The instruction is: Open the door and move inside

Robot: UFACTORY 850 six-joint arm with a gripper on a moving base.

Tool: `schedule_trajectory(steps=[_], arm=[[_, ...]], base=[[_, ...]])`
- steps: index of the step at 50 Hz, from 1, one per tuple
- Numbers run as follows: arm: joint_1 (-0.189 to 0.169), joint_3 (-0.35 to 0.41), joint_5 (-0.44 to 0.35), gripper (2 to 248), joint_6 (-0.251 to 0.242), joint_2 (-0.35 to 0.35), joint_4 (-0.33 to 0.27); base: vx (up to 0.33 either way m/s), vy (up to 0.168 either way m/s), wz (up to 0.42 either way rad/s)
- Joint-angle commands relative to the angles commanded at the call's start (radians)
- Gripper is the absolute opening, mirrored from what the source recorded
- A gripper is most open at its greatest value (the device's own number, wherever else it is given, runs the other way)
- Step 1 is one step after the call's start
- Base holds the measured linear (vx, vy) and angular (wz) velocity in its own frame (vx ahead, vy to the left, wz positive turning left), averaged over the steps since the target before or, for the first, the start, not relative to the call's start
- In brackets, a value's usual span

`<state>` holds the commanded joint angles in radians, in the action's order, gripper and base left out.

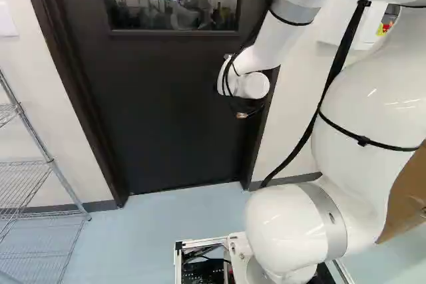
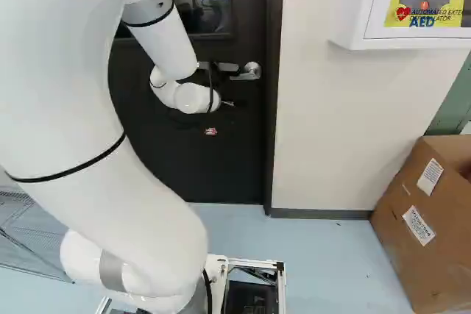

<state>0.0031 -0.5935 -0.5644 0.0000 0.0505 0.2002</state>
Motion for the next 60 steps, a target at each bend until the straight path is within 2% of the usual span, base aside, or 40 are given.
schedule_trajectory(steps=[7,12,60], arm=[[0.006,-0.031,0.0,247,0.0,0.029,0.071],[0.012,-0.057,0.0,247,0.0,0.054,0.093],[0.038,-0.314,0.0,247,0.0,0.279,0.102]], base=[[0.0,0.0,0.0],[0.0,0.0,0.0],[-0.001,0.0,0.0]])
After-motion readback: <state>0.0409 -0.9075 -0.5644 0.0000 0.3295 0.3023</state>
